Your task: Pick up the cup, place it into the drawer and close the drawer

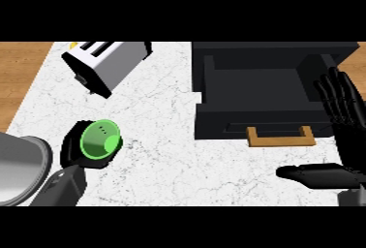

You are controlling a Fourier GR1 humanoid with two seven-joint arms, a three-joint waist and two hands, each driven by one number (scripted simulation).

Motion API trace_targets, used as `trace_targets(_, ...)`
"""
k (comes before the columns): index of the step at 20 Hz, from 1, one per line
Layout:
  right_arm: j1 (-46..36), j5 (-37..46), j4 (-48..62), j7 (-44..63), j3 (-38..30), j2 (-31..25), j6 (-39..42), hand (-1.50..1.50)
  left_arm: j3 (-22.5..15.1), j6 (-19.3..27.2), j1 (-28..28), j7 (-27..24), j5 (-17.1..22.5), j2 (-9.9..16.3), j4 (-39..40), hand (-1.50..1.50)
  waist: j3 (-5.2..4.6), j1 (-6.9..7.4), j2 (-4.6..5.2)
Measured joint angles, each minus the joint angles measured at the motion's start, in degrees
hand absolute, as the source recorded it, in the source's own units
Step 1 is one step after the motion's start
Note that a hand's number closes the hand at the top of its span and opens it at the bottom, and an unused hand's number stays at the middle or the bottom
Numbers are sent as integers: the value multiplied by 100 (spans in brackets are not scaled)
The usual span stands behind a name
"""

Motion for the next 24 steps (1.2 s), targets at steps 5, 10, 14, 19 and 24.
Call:
trace_targets(5,35,45,43,-77,7,29,-13,-150,77,150,-105,-47,159,-107,-310,150,7,31,-22)
trace_targets(10,136,-39,13,-86,-109,-40,56,-150,-96,183,-302,174,198,-202,-914,150,17,80,-53)
trace_targets(14,181,-79,37,-90,-196,-93,100,-150,-357,304,-420,512,200,-387,-1659,150,22,130,-77)
trace_targets(19,193,-136,-95,50,-256,-114,89,-150,-703,741,-730,1269,180,-678,-2740,150,25,147,-90)
trace_targets(24,126,-126,-37,88,-267,-125,93,-150,-1137,1303,-1077,2185,161,-954,-3681,150,23,130,-82)
